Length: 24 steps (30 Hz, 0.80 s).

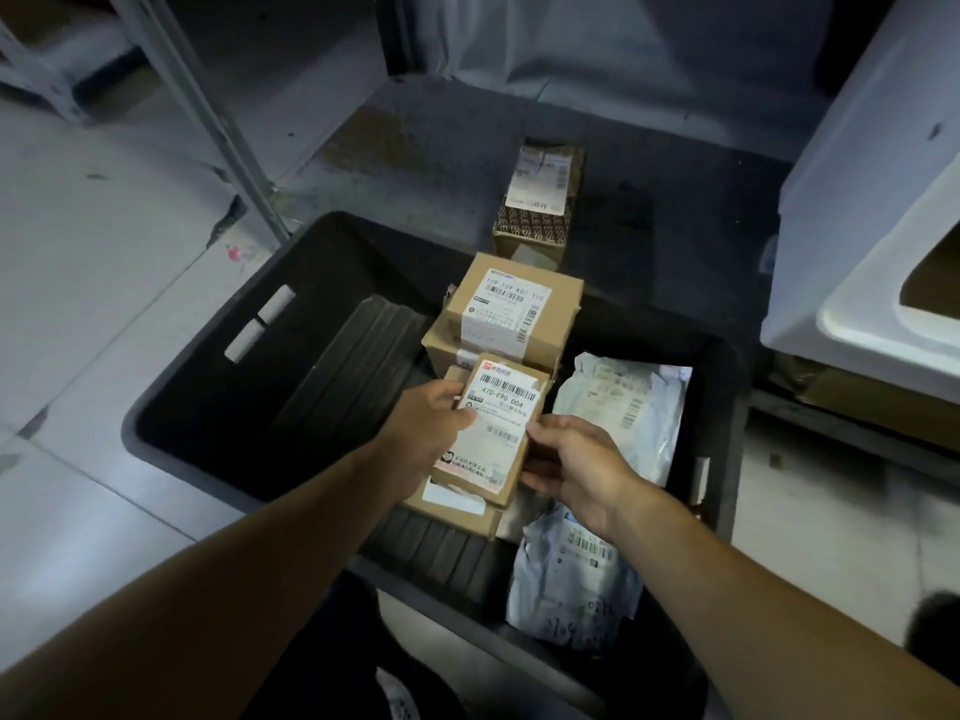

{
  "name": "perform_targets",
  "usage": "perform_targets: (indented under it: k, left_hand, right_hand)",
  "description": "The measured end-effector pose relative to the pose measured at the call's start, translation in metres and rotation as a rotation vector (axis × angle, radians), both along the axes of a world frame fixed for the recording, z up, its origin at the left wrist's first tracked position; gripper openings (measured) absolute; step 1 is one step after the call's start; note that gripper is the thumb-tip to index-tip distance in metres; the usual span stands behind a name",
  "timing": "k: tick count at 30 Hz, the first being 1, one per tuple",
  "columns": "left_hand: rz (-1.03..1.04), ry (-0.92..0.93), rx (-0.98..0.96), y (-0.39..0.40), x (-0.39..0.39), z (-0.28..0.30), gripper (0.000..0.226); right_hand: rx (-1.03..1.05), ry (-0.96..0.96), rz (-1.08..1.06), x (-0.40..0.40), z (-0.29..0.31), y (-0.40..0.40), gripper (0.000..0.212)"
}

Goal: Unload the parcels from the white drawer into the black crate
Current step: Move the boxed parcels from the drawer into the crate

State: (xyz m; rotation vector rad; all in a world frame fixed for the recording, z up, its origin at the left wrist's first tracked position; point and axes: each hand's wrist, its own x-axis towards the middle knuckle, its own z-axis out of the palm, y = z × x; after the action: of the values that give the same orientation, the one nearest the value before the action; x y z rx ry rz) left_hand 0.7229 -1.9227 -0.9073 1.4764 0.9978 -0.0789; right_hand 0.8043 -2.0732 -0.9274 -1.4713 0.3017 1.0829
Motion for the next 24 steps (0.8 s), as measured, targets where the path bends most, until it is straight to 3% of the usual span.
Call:
perform_targets:
  k: [9, 12, 14, 18, 21, 24]
  left_hand:
    - [-0.062, 0.006, 0.073, 0.007, 0.009, -0.003, 0.024]
    - [-0.104, 0.029, 0.099, 0.007, 0.009, 0.004, 0.019]
    - [-0.196, 0.067, 0.287, 0.008, 0.009, 0.013, 0.015]
    - [-0.561, 0.122, 0.953, 0.001, 0.003, 0.045, 0.059]
    - [-0.723, 0.201, 1.181, -0.012, -0.003, 0.076, 0.087]
    - [-0.766, 0.206, 1.251, -0.029, -0.005, 0.105, 0.096]
  right_hand:
    - [-0.059, -0.042, 0.048, 0.003, -0.007, 0.005, 0.013]
    - [-0.140, -0.134, 0.112, 0.007, -0.001, 0.005, 0.027]
    - [-0.217, -0.251, 0.156, 0.008, 0.012, 0.003, 0.035]
    - [-0.388, -0.619, 0.356, 0.007, 0.052, -0.013, 0.049]
    - [-0.565, -0.981, 0.594, 0.006, 0.088, -0.032, 0.066]
    - [-0.695, -1.228, 0.720, 0.002, 0.128, -0.052, 0.081]
